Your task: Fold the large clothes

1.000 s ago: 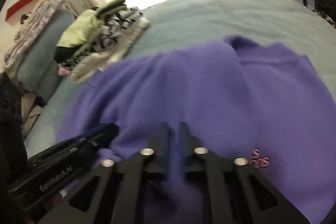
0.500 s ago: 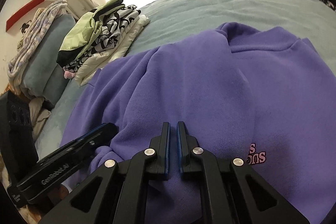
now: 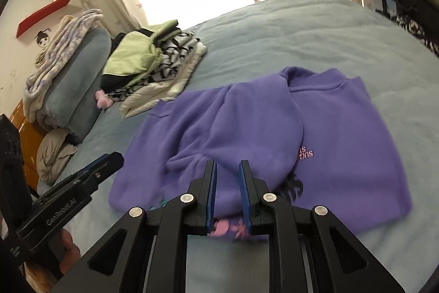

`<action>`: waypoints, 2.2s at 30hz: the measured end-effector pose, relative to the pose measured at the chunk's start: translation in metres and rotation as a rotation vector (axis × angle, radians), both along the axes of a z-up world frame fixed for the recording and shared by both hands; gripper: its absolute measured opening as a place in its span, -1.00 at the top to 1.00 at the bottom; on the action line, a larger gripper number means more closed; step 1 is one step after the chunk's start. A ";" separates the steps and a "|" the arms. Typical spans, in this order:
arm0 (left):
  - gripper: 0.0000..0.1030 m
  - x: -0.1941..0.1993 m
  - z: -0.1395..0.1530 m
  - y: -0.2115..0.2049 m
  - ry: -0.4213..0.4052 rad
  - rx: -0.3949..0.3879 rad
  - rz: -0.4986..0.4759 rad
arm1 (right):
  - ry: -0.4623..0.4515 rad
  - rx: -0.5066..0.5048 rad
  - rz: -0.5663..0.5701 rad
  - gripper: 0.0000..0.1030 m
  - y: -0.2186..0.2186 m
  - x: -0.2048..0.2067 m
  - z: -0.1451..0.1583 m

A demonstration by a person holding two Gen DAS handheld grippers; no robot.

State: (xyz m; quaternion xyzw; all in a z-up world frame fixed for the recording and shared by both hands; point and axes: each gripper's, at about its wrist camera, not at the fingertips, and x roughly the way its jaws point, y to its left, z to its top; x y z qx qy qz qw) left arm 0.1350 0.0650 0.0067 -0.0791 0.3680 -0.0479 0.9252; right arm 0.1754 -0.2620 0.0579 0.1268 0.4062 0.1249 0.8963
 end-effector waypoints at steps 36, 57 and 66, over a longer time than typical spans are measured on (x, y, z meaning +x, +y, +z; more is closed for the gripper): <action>-0.37 -0.093 -0.103 0.105 0.108 -0.480 0.146 | -0.015 -0.154 0.079 0.66 0.057 -0.070 -0.020; -0.43 0.042 -0.157 0.144 0.151 -0.694 0.320 | -0.067 -0.182 0.029 0.66 0.075 0.074 -0.052; 0.12 0.063 -0.165 0.148 0.049 -0.655 0.370 | 0.031 -0.181 0.034 0.66 0.079 0.128 -0.125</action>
